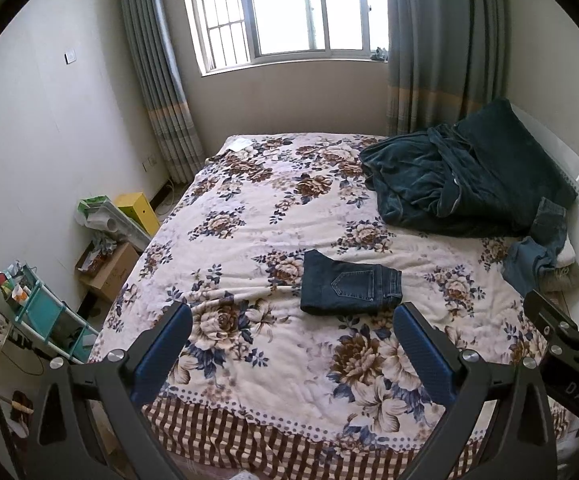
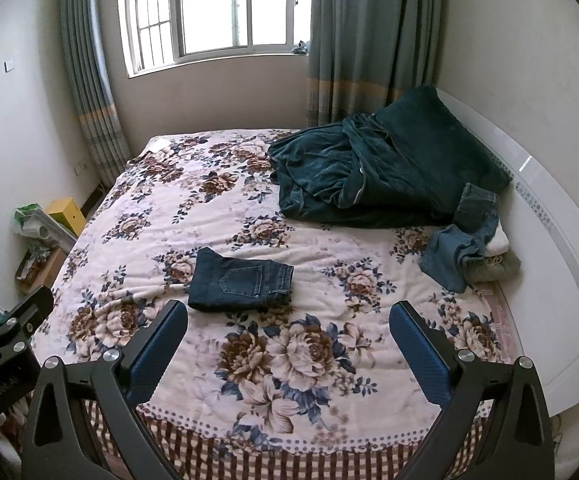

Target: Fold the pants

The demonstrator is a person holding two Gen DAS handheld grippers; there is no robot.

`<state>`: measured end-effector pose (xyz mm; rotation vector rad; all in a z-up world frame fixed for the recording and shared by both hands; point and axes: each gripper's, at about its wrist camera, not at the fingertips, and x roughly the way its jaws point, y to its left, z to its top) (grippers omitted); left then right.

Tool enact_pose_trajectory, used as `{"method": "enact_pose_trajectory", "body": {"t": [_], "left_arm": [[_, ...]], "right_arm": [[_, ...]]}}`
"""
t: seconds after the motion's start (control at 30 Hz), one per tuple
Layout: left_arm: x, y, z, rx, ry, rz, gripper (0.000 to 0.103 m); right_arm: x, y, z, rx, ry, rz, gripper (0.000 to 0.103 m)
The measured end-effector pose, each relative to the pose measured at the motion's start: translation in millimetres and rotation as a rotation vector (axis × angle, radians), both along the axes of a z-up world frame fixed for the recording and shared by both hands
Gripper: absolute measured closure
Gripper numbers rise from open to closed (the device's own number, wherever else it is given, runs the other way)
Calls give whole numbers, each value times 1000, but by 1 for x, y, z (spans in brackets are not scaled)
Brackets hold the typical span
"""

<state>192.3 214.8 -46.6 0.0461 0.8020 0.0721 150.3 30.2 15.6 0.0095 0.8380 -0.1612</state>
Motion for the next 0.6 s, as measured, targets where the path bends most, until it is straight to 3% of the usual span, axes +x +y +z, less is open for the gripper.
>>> {"method": "enact_pose_trajectory", "body": {"t": [0.6], "left_arm": [[-3, 1, 7, -8, -5, 2, 0]], "right_arm": [[-2, 3, 0, 13, 1, 10, 0]]}}
